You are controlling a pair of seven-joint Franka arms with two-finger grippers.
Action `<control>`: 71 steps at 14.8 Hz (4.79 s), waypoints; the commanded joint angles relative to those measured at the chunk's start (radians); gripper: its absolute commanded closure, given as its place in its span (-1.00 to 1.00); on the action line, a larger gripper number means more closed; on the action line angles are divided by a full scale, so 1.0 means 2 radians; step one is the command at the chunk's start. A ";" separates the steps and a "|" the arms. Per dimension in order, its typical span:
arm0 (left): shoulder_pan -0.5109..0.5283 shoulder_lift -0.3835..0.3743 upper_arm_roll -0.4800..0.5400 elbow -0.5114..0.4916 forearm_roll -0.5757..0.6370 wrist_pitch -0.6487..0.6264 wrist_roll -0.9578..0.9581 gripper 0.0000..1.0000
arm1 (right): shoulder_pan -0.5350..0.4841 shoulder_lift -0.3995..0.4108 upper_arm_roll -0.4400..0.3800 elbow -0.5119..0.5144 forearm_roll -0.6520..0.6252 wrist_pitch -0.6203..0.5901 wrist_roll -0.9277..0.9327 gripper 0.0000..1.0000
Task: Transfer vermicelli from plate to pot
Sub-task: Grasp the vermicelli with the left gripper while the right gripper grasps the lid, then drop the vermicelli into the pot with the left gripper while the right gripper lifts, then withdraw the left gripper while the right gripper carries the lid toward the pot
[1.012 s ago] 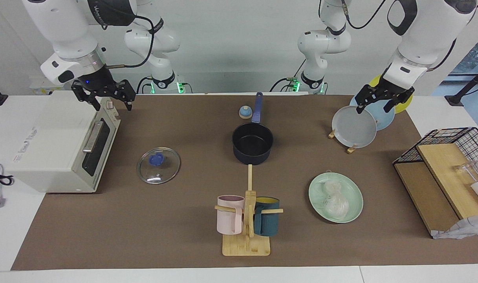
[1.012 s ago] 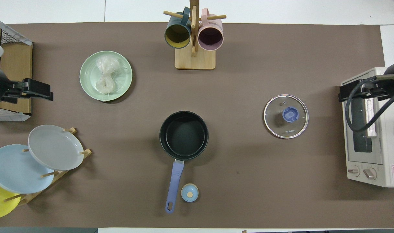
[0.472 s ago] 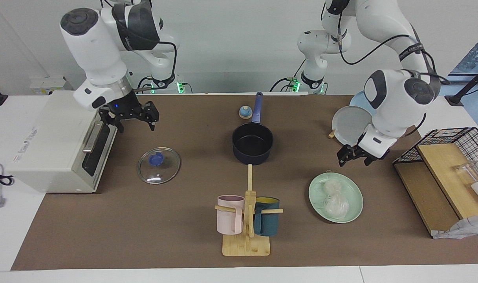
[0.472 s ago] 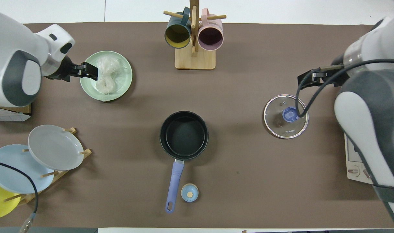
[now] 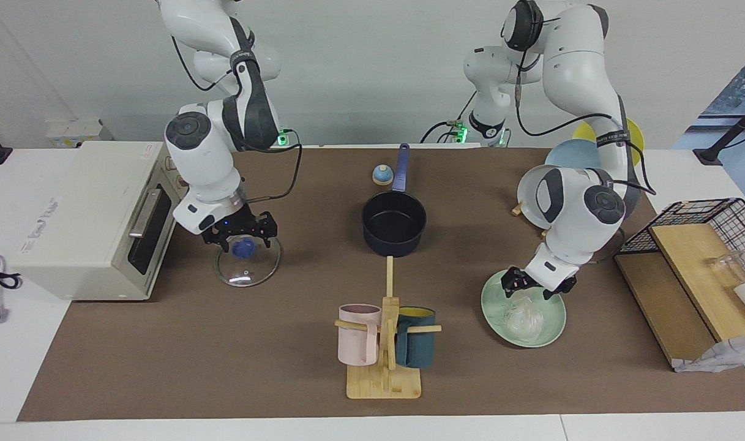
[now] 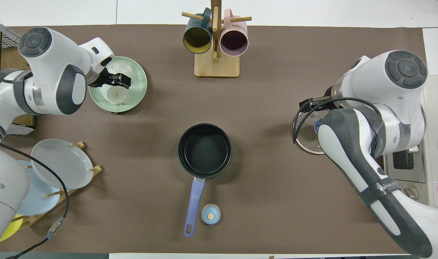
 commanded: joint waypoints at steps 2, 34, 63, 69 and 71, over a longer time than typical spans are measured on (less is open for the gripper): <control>-0.015 0.011 0.005 0.001 0.009 0.027 0.038 -1.00 | -0.012 -0.024 0.001 -0.077 0.005 0.062 -0.053 -1.00; -0.203 -0.217 -0.023 -0.125 -0.078 -0.147 -0.320 1.00 | -0.018 0.000 0.001 0.046 0.003 -0.100 -0.114 0.72; -0.092 -0.189 -0.010 -0.007 -0.012 -0.211 -0.168 -1.00 | 0.026 -0.006 0.106 0.149 0.011 -0.188 0.150 1.00; -0.010 -0.230 -0.010 -0.010 0.025 -0.284 -0.038 -1.00 | 0.133 0.041 0.115 0.189 -0.022 -0.145 0.323 1.00; -0.007 -0.237 -0.010 -0.015 0.030 -0.295 -0.038 -1.00 | 0.164 0.067 0.114 0.195 -0.028 -0.130 0.373 1.00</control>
